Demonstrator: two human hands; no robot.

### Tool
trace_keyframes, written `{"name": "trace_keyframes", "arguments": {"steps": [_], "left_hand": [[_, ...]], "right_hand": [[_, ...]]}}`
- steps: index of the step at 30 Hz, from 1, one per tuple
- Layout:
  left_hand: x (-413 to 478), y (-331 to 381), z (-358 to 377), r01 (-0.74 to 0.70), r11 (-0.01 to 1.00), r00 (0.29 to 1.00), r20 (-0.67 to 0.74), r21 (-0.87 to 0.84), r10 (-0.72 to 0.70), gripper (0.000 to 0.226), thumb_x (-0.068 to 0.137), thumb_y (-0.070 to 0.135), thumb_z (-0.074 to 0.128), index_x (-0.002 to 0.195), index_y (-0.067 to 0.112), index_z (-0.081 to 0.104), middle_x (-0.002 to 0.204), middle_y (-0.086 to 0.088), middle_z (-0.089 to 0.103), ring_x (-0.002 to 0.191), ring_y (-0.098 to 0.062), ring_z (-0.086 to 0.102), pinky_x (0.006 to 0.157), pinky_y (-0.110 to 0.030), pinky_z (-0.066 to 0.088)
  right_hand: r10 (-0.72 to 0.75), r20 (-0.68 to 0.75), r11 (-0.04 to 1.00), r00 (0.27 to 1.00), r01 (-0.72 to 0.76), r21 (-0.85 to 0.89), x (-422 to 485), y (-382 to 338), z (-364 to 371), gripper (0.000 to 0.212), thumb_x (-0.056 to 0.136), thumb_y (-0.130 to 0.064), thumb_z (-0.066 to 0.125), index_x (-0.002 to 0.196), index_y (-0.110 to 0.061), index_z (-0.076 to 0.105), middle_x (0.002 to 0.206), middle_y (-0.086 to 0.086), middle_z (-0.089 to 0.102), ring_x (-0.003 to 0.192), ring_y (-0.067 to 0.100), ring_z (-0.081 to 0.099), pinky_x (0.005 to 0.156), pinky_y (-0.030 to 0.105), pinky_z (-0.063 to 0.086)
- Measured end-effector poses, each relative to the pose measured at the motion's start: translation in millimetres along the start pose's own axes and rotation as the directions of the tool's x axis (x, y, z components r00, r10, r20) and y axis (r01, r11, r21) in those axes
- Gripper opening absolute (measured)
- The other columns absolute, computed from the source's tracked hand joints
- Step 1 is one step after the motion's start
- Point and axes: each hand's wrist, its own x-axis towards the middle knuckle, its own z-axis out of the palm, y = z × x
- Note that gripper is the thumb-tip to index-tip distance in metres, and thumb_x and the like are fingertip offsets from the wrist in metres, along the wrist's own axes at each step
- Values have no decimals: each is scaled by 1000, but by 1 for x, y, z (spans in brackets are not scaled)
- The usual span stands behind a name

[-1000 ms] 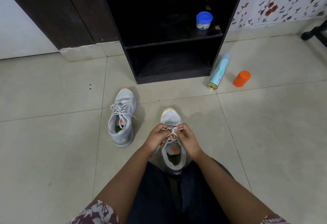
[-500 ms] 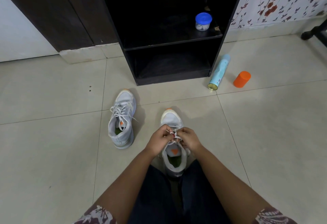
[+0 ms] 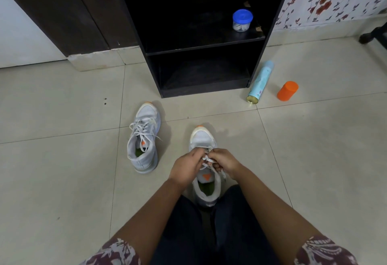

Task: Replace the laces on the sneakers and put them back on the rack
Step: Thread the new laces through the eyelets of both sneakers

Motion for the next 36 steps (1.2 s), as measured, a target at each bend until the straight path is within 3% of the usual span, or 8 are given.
{"name": "trace_keyframes", "arguments": {"steps": [4,7,11,13,17,23,29,36], "left_hand": [[1,2,0,279,884,959,62,-374,-276,11,90,11,57,85,8,48,80,-10,59,67,-20,54,61,-32,40],[6,4,-8,519,464,833,301,-718,-465,24,82,-1,62,72,12,45,62,-8,48,45,-9,41,43,-21,31],[10,3,-13,624,181,702,443,-760,-558,26,85,-3,56,71,13,41,55,-1,40,42,-7,29,38,-19,20],[9,4,-12,611,119,695,458,-783,-555,25,85,-4,55,71,12,41,50,0,38,42,-8,29,38,-19,21],[4,12,-11,603,111,711,469,-790,-525,24,85,-5,55,71,10,44,49,-3,44,39,-7,34,38,-19,25],[2,11,-12,591,120,714,448,-798,-539,22,87,-4,55,72,9,45,52,-5,45,38,-7,38,39,-20,29],[0,12,-10,591,234,741,406,-772,-535,19,84,-3,60,75,8,48,53,-5,48,46,-13,41,43,-23,33],[0,4,-9,580,61,659,424,-812,-621,13,88,3,60,82,7,49,73,-12,64,57,-19,59,48,-25,47]], "right_hand": [[-67,-45,998,997,68,20,-4,1,4,17,94,-12,46,79,-14,55,65,1,53,48,7,43,46,20,32],[-202,-210,957,957,148,-248,-1,9,4,10,95,-17,49,97,-15,58,96,-1,53,83,11,51,74,23,44],[-500,-500,805,707,166,-569,-24,21,8,26,97,-34,48,88,-13,60,91,0,57,87,18,50,72,30,38],[-447,-466,822,764,145,-551,-38,24,16,36,95,-46,48,77,-17,57,82,-2,58,75,17,55,64,29,41],[-169,-307,985,936,153,-76,-43,20,24,22,90,-34,64,86,-14,71,81,-2,69,68,7,63,50,9,42],[-44,-405,994,913,1,-105,-39,20,27,38,82,-50,67,75,-13,67,68,0,69,63,15,65,56,26,48],[53,-320,957,946,43,287,-40,16,31,26,82,-14,74,61,-9,60,54,1,57,38,8,49,37,16,36],[180,-132,857,975,-90,507,-40,12,13,21,89,-12,57,68,-13,56,51,-4,45,45,10,42,43,19,37]]}}
